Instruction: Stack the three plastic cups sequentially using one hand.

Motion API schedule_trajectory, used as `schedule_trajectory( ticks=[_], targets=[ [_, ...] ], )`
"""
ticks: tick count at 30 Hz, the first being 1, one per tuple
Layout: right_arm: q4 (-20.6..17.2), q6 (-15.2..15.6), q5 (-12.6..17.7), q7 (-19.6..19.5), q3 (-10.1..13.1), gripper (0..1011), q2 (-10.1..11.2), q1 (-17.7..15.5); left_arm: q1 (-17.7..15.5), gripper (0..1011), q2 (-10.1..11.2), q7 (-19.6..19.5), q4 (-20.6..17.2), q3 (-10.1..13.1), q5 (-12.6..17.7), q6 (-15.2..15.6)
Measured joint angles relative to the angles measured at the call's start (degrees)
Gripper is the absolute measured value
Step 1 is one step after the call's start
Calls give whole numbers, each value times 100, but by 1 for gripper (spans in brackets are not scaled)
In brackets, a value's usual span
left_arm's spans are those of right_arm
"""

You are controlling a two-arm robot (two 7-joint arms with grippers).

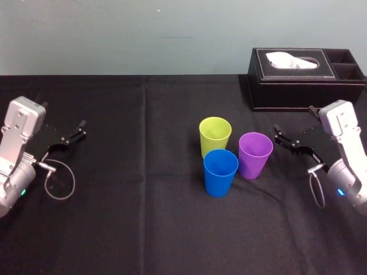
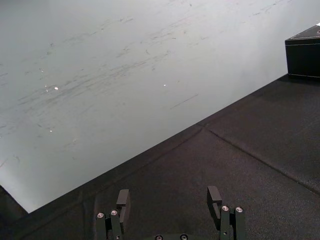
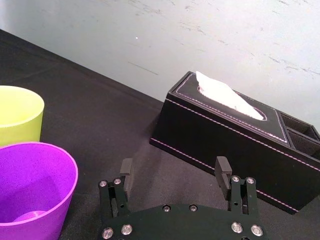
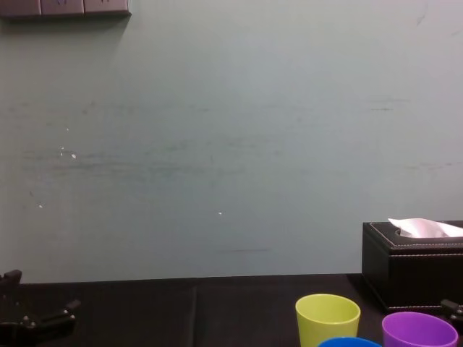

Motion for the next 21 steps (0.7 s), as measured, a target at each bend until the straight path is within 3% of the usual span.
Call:
schedule_trajectory(
  ticks=[21],
  targets=[
    [0,0,0,0,0,1003,0,0,0,1011,0,0,0,0,0,0]
  ],
)
